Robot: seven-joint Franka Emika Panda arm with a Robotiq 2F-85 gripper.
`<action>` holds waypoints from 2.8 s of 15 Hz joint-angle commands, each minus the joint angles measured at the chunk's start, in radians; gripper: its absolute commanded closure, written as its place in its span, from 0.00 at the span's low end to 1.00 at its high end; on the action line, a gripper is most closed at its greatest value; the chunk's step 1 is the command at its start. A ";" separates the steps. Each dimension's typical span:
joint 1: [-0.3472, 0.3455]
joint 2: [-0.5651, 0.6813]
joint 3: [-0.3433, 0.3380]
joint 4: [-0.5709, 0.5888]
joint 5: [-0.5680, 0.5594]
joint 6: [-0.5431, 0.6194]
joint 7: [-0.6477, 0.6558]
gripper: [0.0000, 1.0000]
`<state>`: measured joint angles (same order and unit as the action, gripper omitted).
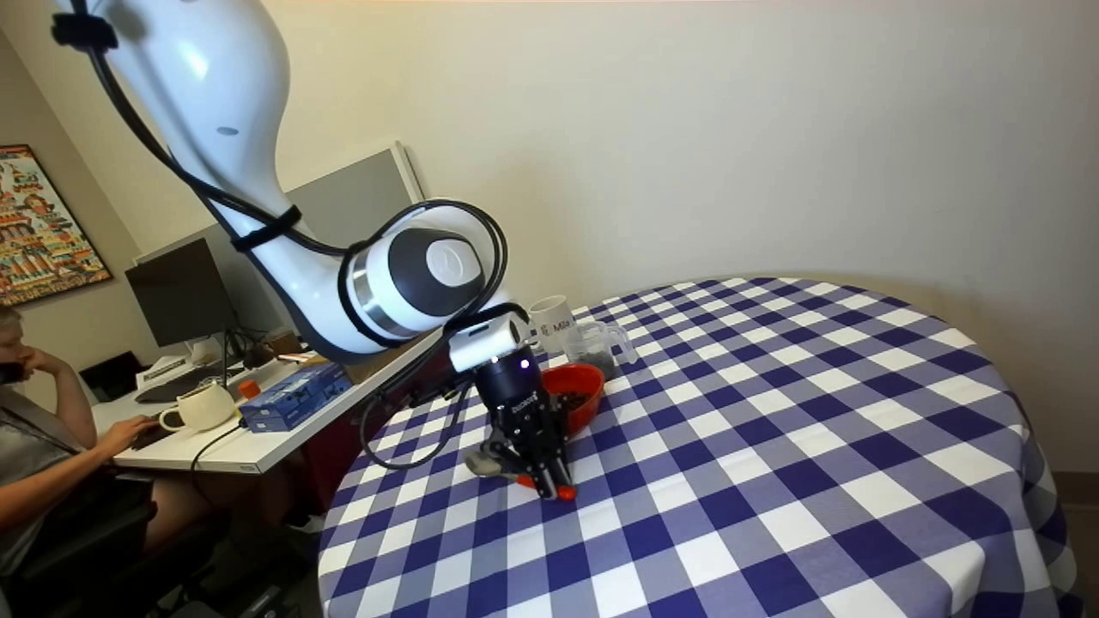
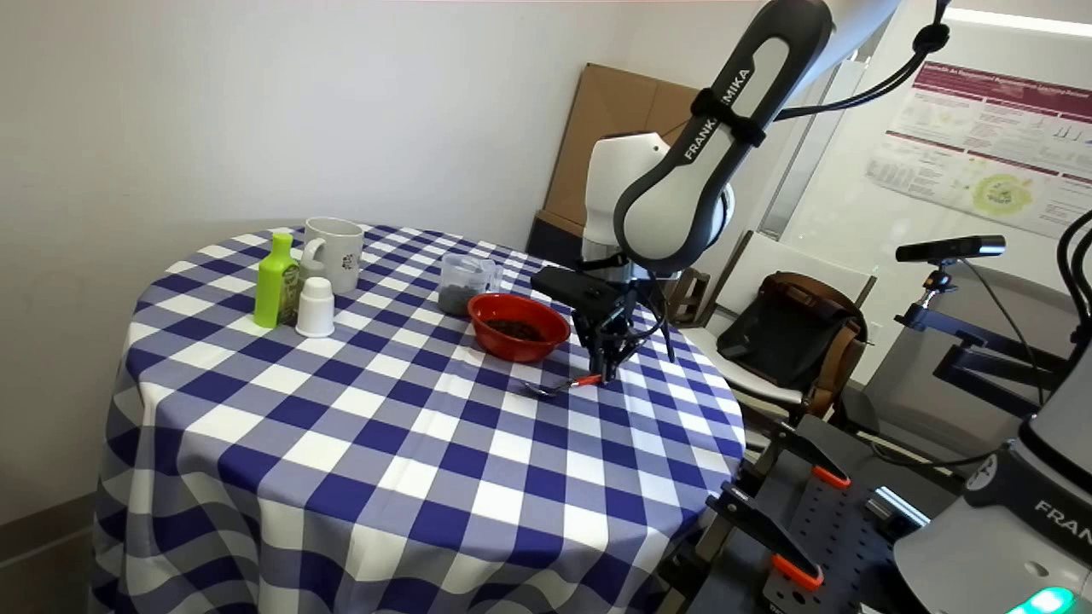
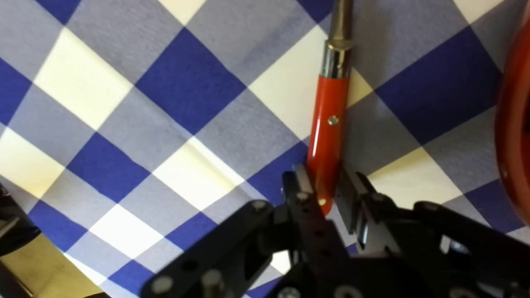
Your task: Transfer a spoonful of contents from the bowl into the jar
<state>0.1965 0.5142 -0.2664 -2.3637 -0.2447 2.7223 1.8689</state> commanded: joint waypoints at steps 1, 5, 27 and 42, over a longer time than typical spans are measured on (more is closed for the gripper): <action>0.022 -0.037 -0.015 -0.030 0.009 0.034 -0.001 0.95; 0.012 -0.130 0.017 -0.061 0.006 -0.019 -0.078 0.95; -0.020 -0.307 0.065 0.098 -0.951 -0.346 0.627 0.95; 0.044 -0.062 0.131 0.284 -1.145 -0.624 0.880 0.95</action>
<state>0.2043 0.3996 -0.1100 -2.1309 -1.3790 2.1303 2.7134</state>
